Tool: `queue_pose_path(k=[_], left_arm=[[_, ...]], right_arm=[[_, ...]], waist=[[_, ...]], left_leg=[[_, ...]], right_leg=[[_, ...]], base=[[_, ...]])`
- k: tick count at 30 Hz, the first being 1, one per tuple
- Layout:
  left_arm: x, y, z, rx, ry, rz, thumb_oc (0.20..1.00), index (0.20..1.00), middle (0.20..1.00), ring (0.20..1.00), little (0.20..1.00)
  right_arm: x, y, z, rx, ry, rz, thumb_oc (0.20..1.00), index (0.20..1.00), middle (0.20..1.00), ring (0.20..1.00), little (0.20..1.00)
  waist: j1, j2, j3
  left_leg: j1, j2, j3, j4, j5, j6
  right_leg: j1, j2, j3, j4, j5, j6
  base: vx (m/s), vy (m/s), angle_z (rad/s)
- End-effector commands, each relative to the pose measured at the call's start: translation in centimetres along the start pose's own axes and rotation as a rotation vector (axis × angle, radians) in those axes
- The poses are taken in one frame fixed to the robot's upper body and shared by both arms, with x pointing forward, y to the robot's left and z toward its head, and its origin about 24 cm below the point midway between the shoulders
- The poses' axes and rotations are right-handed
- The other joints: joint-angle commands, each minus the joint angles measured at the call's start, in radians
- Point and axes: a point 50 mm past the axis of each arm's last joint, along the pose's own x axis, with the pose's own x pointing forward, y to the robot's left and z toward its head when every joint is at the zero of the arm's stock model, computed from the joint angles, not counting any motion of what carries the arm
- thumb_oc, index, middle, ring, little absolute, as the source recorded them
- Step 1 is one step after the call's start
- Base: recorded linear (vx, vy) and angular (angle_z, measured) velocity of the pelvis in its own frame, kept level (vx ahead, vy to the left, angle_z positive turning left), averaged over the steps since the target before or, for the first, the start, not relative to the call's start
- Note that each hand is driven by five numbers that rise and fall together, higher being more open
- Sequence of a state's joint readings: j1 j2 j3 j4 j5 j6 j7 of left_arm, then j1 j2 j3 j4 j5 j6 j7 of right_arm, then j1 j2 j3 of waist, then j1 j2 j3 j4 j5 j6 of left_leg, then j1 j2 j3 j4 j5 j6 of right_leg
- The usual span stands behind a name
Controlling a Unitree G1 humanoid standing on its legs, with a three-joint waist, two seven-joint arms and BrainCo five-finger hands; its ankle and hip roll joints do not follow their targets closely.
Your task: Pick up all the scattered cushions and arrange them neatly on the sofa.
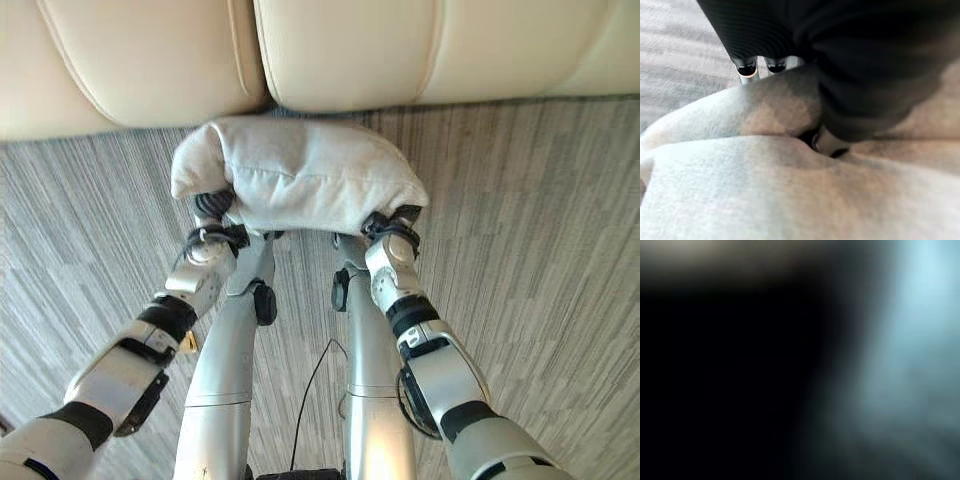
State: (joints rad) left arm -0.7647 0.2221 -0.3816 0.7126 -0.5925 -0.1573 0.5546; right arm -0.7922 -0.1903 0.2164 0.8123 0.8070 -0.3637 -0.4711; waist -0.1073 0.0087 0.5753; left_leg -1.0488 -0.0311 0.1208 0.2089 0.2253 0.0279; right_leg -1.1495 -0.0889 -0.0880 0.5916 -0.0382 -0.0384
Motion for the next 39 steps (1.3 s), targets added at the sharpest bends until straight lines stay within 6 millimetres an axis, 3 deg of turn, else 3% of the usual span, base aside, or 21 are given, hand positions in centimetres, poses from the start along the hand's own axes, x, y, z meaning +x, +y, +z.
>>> queue_pose_path(k=[1, 5, 9, 11, 14, 21, 22, 30, 36, 38, 39], left_arm=[[-3.0, -7.7, 0.9, -0.144, -0.027, -0.291, 0.200, 0.200, 0.200, 0.200, 0.200], [-4.0, -5.9, -1.2, -0.156, 0.020, -0.284, 0.200, 0.200, 0.200, 0.200, 0.200], [-5.8, -3.3, -3.6, -0.175, 0.068, -0.265, 0.200, 0.200, 0.200, 0.200, 0.200], [-6.3, -2.8, -4.0, -0.192, 0.078, -0.258, 0.200, 0.200, 0.200, 0.200, 0.200], [-7.8, -0.4, -5.0, -0.155, 0.081, -0.245, 0.200, 0.200, 0.200, 0.200, 0.200], [-9.7, 3.6, -4.9, -0.100, 0.051, -0.209, 0.200, 0.200, 0.200, 0.200, 0.200], [-10.2, 4.9, -4.5, -0.075, 0.036, -0.192, 0.200, 0.200, 0.200, 0.200, 0.200], [-12.3, 7.7, -4.7, -0.032, 0.069, -0.159, 0.200, 0.200, 0.200, 0.200, 0.200], [-13.2, 8.6, -5.1, -0.049, 0.103, -0.137, 0.200, 0.200, 0.200, 0.200, 0.200], [-13.4, 8.8, -5.3, -0.062, 0.114, -0.130, 0.200, 0.200, 0.200, 0.200, 0.200], [-13.6, 8.9, -5.4, -0.067, 0.116, -0.126, 0.200, 0.200, 0.200, 0.200, 0.200]], right_arm=[[-2.8, 5.2, -1.6, 0.057, 0.039, 0.230, 0.200, 0.200, 0.200, 0.200, 0.200], [-4.0, 2.8, -3.5, 0.001, 0.088, 0.227, 0.200, 0.200, 0.200, 0.200, 0.200], [-5.9, -0.6, -5.7, -0.107, 0.155, 0.230, 0.200, 0.200, 0.200, 0.200, 0.200], [-6.5, -1.1, -6.2, -0.118, 0.173, 0.236, 0.200, 0.200, 0.200, 0.200, 0.200], [-7.9, -3.9, -7.5, -0.268, 0.218, 0.241, 0.200, 0.200, 0.200, 0.200, 0.200], [-8.9, -6.1, -5.2, -0.522, 0.118, 0.337, 0.200, 0.200, 0.200, 0.200, 0.200], [-9.2, -6.7, -3.7, -0.586, 0.067, 0.362, 0.200, 0.200, 0.200, 0.200, 0.200], [-10.5, -8.9, -0.2, -0.670, -0.029, 0.359, 0.200, 0.200, 0.200, 0.200, 0.200], [-11.1, -8.8, 0.9, -0.701, -0.075, 0.387, 0.200, 0.200, 0.200, 0.200, 0.200], [-11.2, -9.1, 1.2, -0.722, -0.085, 0.378, 0.200, 0.200, 0.200, 0.200, 0.200], [-11.1, -9.2, 1.2, -0.730, -0.085, 0.376, 0.200, 0.200, 0.200, 0.200, 0.200]], waist=[[0.033, -0.005, -0.055], [0.041, -0.009, -0.067], [0.050, -0.021, -0.119], [0.052, -0.023, -0.126], [0.064, -0.027, -0.176], [0.069, -0.025, -0.267], [0.066, -0.024, -0.299], [0.064, -0.029, -0.390], [0.070, -0.041, -0.398], [0.074, -0.048, -0.385], [0.081, -0.056, -0.370]], left_leg=[[0.000, 0.017, -0.023, 0.144, -0.238, -0.039], [0.166, 0.010, -0.029, 0.072, -0.225, -0.047], [0.371, 0.008, -0.035, -0.027, -0.209, -0.060], [0.434, 0.009, -0.037, -0.053, -0.206, -0.064], [0.608, 0.020, -0.042, -0.118, -0.203, -0.067], [0.844, 0.044, -0.043, -0.224, -0.189, -0.078], [0.900, 0.052, -0.043, -0.249, -0.184, -0.083], [1.051, 0.074, -0.037, -0.281, -0.195, -0.094], [1.054, 0.092, -0.052, -0.193, -0.210, -0.098], [1.033, 0.093, -0.059, -0.100, -0.216, -0.096], [0.997, 0.087, -0.070, 0.009, -0.212, -0.096]], right_leg=[[0.041, -0.014, 0.000, -0.239, 0.058, 0.094], [0.216, -0.013, -0.015, -0.321, 0.066, 0.097], [0.431, -0.006, -0.025, -0.416, 0.065, 0.103], [0.496, -0.004, -0.031, -0.440, 0.065, 0.105], [0.678, 0.004, -0.042, -0.492, 0.057, 0.108], [0.899, 0.023, -0.049, -0.551, 0.030, 0.110], [0.949, 0.034, -0.052, -0.561, 0.015, 0.110], [1.112, 0.062, -0.057, -0.607, -0.025, 0.101], [1.151, 0.078, -0.058, -0.581, -0.070, 0.071], [1.171, 0.081, -0.058, -0.572, -0.085, 0.057], [1.180, 0.081, -0.055, -0.562, -0.092, 0.047]], base=[[-0.07, -0.035, -0.12], [-0.03, -0.026, -0.06], [0.03, -0.062, -0.06], [0.07, -0.058, -0.06], [0.10, -0.074, 0.06], [0.12, -0.081, 0.02], [0.10, -0.100, 0.04], [0.11, -0.100, 0.05], [0.05, -0.133, 0.10], [0.03, -0.143, 0.14], [-0.01, -0.136, 0.11]])
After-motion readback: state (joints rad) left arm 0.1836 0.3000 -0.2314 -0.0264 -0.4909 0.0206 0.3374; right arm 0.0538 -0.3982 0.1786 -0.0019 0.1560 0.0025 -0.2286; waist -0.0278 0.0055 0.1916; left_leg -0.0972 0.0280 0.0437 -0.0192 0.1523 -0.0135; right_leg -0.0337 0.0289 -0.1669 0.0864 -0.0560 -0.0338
